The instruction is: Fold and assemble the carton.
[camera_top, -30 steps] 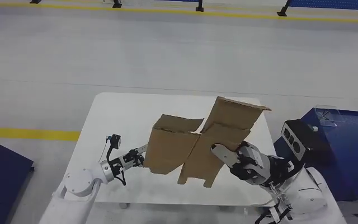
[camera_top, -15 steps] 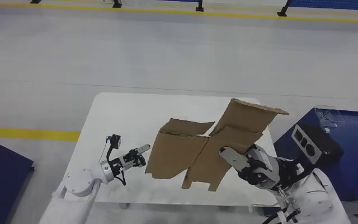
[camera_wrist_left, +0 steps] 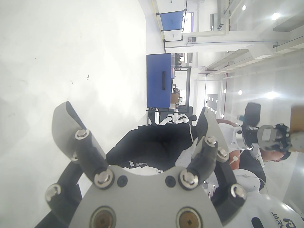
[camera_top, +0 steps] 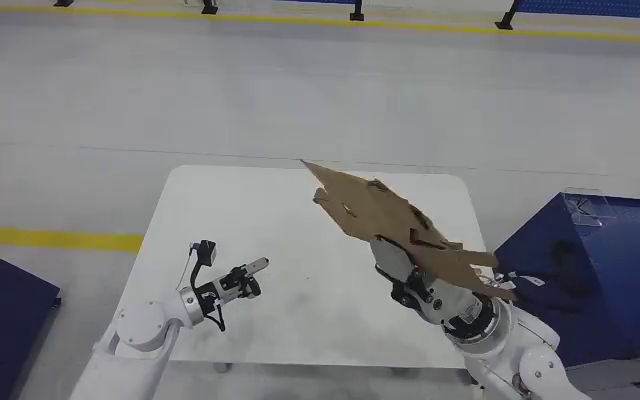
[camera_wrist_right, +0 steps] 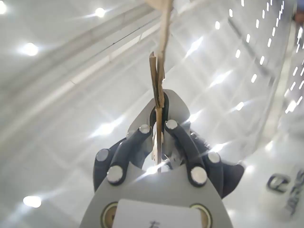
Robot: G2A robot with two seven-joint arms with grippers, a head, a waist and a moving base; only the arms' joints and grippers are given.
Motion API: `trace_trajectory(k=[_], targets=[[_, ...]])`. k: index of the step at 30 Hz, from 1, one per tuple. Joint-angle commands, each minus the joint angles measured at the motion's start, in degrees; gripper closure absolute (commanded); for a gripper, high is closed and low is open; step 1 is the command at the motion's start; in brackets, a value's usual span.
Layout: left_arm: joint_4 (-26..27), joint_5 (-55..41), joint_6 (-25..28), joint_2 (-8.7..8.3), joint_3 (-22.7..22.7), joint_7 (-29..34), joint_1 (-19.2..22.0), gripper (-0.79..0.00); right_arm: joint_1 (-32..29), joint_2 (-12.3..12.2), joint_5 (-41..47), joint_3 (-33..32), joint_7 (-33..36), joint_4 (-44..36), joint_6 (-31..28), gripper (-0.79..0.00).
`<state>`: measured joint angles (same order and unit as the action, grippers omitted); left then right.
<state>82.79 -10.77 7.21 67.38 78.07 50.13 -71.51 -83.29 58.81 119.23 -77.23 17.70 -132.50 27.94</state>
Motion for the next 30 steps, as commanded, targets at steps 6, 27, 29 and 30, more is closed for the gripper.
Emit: trace_trajectory(k=[6,27,29,30], targets=[[0.0,0.0,0.0,0.0,0.0,0.0,0.0,-0.785,-4.72,-0.31,19.37,-0.24,-4.42,-2.15,10.77,0.0],[3.5,-14.68,-5.8,-0.48,5.1,3.76,-0.2,-0.785,-5.17,-2.36,-83.02,-17.3,27.72,16.51,-13.79,0.0],[4.79,-16.28,-7.45,-0.57,4.85,6.14,-0.53,-0.785,-5.17,-2.36,-83.02,-17.3,27.72,16.51,-13.79,0.0],[4.79,-16.28,-7.45,-0.57,4.85,6.14,-0.53,-0.785,-5.17,-2.36,-83.02,-17.3,27.72,16.51,-13.79,0.0]])
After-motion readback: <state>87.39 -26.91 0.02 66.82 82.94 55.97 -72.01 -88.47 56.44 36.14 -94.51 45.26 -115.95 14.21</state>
